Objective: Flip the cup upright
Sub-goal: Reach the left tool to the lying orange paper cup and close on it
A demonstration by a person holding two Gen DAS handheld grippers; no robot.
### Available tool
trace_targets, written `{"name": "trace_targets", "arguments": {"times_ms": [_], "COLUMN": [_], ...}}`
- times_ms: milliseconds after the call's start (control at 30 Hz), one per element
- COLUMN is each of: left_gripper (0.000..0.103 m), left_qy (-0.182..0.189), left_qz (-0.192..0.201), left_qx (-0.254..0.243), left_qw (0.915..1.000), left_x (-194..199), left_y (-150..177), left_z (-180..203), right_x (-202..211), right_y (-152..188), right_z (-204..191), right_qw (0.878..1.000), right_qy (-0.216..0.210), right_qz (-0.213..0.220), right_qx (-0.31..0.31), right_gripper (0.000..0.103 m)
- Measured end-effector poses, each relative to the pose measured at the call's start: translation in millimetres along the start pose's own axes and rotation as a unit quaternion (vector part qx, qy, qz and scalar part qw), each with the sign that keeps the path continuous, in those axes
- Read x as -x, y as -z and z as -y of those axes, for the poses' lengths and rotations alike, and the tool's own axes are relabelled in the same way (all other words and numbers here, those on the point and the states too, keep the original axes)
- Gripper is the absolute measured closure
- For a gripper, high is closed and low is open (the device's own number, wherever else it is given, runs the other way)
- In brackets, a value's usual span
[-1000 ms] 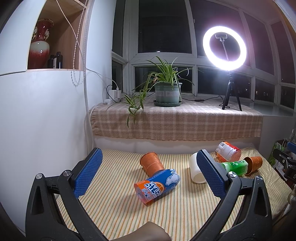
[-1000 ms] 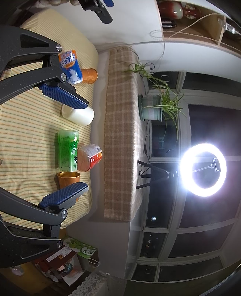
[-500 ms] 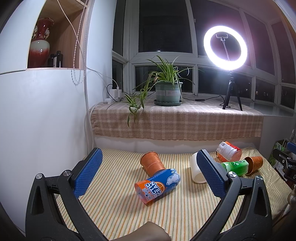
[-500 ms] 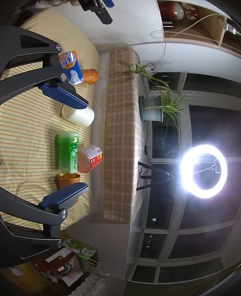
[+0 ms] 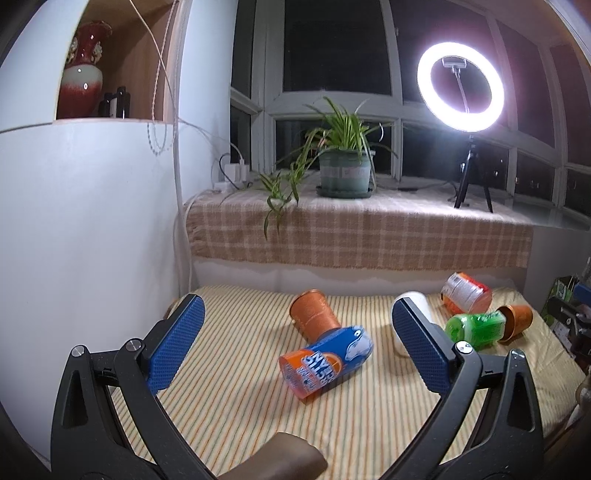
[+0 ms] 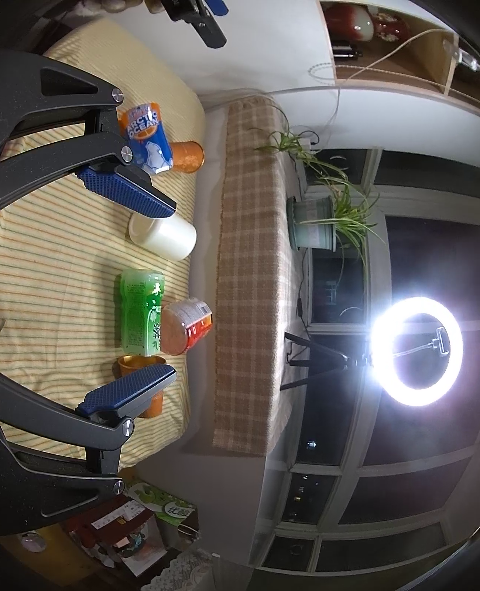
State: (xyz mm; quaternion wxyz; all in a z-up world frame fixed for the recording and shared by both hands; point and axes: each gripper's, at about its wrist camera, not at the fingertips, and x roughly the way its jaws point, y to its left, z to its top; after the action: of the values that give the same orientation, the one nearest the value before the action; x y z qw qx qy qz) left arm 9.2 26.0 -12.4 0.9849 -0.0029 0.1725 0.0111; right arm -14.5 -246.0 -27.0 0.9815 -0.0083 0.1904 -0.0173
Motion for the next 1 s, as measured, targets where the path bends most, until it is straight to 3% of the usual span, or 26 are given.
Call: {"name": "trace_targets", "arguments": {"times_ms": [233, 400, 600, 833, 1000], "left_gripper": [0.000, 0.000, 0.000, 0.007, 0.008], "left_qy": [0.013, 0.056, 0.095, 0.127, 0.130], "left_qz": [-0.063, -0.146, -0.221, -0.302, -0.334], "left_qx": [0.009, 0.069, 0.139, 0.214, 0.239], "left_qw": [0.9979, 0.9854, 0.9605, 0.9203, 0.9025], "left_x": [-34, -83, -143, -209, -247], "left_y": [3, -1, 0, 12, 19], "left_z": [-18, -37, -48, -49, -44], "right_x": [-8, -12, -14, -19, -22], "right_y": [3, 6, 10, 18, 22], "right_z": [0, 3, 9, 17, 23], "right_qw": [1.000, 1.000, 0.999, 0.999, 0.998], "right_qy": [-0.007, -0.008, -0.002, 0.007, 0.013], "right_qz": [-0.013, -0.018, -0.025, -0.036, -0.044], "right_qx": [-0.007, -0.014, -0.020, -0.028, -0.033], "right_gripper": [0.022, 0.022, 0.022, 0.022, 0.022]}}
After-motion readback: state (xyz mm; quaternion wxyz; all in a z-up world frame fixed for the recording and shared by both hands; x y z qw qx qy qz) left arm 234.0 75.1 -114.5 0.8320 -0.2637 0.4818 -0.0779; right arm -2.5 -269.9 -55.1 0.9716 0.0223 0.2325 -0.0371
